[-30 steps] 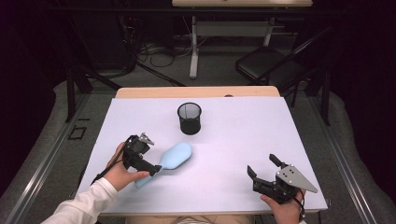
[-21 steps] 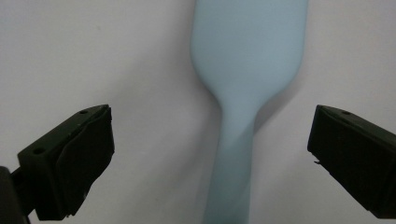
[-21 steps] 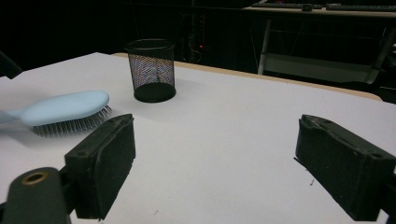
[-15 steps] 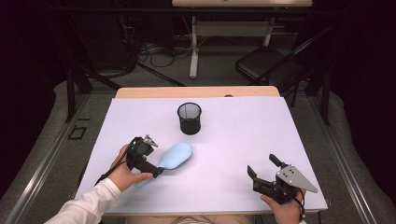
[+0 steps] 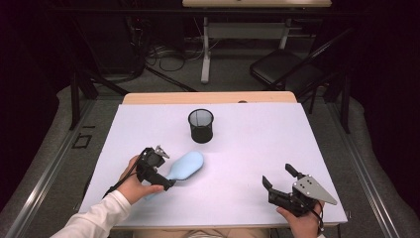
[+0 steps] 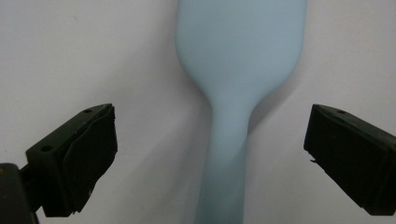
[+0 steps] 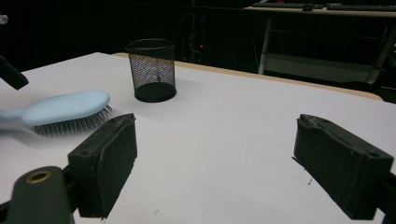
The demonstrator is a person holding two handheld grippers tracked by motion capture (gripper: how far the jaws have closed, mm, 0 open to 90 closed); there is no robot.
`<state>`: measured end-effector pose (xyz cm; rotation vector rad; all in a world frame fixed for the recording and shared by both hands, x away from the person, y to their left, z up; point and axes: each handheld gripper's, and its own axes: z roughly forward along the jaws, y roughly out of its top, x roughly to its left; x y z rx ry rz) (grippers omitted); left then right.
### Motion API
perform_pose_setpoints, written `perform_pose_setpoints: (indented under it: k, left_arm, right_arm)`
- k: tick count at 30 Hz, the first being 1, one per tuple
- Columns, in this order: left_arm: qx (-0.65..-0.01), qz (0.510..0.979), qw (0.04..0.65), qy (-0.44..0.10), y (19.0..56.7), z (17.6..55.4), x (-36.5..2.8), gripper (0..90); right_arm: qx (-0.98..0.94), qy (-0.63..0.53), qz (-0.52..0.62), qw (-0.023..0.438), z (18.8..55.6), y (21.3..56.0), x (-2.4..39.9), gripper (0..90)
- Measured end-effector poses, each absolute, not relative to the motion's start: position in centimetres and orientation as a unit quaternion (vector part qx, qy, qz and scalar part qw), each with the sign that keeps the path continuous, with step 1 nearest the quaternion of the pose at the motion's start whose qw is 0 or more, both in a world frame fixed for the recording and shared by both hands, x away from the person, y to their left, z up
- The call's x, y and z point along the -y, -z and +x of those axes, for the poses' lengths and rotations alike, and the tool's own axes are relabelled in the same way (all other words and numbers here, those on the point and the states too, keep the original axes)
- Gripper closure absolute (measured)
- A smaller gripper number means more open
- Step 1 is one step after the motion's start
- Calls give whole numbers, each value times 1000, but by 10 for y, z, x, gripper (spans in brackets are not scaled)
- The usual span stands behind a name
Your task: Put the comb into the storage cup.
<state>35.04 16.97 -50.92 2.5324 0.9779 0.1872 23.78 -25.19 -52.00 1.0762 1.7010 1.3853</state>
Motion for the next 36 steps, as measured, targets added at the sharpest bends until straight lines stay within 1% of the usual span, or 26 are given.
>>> perform_pose_setpoints:
  k: [12, 18, 25, 28, 30, 36]
  left_arm:
    - [-351, 911, 206, -64, 514, 351, -168, 43]
    - [-352, 910, 209, -63, 516, 351, -168, 75]
    - [-356, 909, 206, -62, 517, 351, -167, 83]
    - [-355, 911, 203, -62, 518, 351, -167, 105]
    - [-347, 913, 203, -66, 518, 350, -166, 167]
    - [-345, 915, 197, -66, 521, 349, -164, 186]
  right_arm:
    - [-654, -534, 415, 340, 238, 520, 252, 138]
    - [-655, -533, 414, 340, 238, 520, 252, 140]
    - [-654, -534, 414, 339, 238, 520, 252, 140]
    - [-655, -534, 414, 340, 238, 520, 252, 140]
    - [-655, -534, 414, 339, 238, 520, 252, 140]
    - [-656, -533, 414, 340, 238, 520, 252, 141]
